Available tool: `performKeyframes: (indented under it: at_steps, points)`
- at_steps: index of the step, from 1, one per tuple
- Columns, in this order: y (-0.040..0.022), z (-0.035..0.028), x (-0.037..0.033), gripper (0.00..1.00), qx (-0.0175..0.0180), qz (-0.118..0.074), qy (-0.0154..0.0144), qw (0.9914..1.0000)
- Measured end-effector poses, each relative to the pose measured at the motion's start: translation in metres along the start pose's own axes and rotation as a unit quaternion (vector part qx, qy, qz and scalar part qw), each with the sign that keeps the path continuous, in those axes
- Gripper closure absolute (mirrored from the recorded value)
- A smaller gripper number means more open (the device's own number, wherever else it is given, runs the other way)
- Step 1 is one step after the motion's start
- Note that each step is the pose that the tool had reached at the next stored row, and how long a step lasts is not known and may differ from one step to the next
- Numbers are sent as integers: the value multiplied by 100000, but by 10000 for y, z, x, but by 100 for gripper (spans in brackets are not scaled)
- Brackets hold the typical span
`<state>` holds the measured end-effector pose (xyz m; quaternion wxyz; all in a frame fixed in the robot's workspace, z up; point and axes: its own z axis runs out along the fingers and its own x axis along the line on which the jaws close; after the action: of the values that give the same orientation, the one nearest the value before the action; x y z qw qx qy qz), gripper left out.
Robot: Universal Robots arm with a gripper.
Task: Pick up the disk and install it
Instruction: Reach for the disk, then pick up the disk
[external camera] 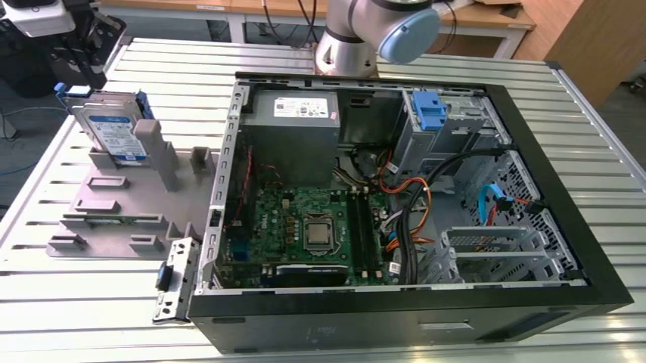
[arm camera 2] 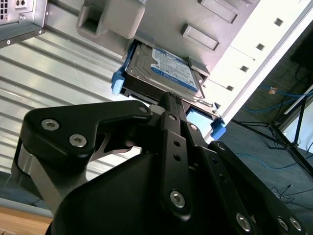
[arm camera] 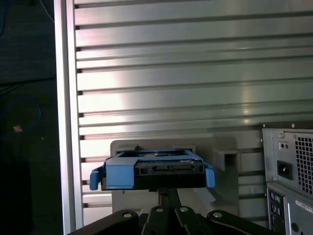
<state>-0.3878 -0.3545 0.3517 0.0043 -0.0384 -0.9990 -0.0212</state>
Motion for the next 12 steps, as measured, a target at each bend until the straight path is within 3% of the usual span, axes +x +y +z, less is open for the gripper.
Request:
performKeyframes:
  at_steps: [12]
  points:
    - [4,25,26,89,4,0,4,100000]
